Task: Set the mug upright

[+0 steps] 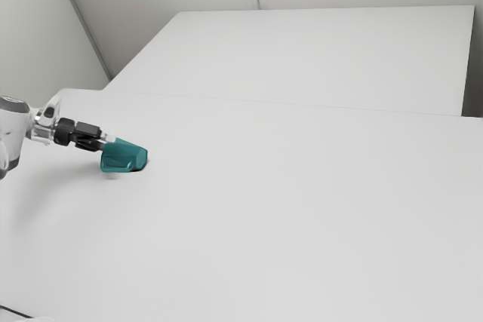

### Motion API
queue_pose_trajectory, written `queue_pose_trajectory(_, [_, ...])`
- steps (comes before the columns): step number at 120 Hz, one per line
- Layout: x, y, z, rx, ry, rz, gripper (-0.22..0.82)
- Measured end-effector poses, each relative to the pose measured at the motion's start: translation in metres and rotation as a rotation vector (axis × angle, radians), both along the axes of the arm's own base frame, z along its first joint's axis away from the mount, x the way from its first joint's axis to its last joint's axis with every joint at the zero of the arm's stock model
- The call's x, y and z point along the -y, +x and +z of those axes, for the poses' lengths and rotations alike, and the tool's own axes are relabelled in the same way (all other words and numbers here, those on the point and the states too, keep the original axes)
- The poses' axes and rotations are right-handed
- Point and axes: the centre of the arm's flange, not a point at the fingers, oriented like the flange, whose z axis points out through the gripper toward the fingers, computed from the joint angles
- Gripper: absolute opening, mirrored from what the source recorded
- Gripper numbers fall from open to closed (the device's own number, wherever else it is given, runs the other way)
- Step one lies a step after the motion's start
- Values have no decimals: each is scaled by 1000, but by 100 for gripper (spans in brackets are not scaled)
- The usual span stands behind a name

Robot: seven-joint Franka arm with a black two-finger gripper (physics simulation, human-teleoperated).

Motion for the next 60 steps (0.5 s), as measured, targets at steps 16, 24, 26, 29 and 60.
queue_pose_trajectory(16, [0, 0, -2, 3, -1, -5, 35])
queue_pose_trajectory(24, [0, 0, -3, 4, -1, -6, 28])
queue_pose_trajectory(26, [0, -1, -3, 5, -1, -6, 26])
queue_pose_trajectory(29, [0, 0, -3, 6, 0, -7, 23])
queue_pose_trajectory(60, [7, 4, 0, 19, -1, -25, -7])
